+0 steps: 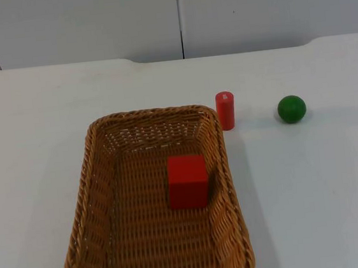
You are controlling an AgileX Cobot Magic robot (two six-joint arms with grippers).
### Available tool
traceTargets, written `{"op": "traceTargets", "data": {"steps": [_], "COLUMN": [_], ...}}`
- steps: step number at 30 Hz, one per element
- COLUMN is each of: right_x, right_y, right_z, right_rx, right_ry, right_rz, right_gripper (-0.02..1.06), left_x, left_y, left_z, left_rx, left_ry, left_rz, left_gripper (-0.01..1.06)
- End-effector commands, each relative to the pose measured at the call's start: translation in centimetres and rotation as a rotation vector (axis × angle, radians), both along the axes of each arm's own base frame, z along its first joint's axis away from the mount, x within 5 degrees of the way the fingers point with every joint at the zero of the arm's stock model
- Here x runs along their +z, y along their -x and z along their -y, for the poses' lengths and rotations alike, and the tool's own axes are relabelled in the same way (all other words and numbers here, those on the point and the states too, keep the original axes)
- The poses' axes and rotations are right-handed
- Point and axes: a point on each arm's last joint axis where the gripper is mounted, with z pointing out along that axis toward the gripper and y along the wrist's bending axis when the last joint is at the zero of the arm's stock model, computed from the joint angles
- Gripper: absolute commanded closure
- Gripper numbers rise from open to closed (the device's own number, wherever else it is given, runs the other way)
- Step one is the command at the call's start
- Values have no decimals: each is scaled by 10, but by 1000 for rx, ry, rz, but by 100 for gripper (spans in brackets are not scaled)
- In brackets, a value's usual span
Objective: Pick up the basket with the left hand and place the object to the left of the red cylinder into the basket with the right hand.
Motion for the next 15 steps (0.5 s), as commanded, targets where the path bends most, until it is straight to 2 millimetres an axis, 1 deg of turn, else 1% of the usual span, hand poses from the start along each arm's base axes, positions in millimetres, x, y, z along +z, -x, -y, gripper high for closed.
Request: {"op": "traceTargets", "data": {"steps": [1, 10, 15], "right_x": [1, 1, 1], "right_y": [0, 0, 0], "right_z": [0, 0, 0], "right_rx": [0, 0, -1], "right_ry": [2, 2, 4], "right_rz": [12, 12, 12], "right_gripper": [-1, -1, -1], "left_x": [0, 0, 0], "left_y": [-1, -1, -1], "left_z": [0, 0, -1], "left_rx": [5, 5, 64], "left_ry": [3, 3, -9], "left_rz": [10, 10, 10], "left_gripper": [0, 0, 0]}}
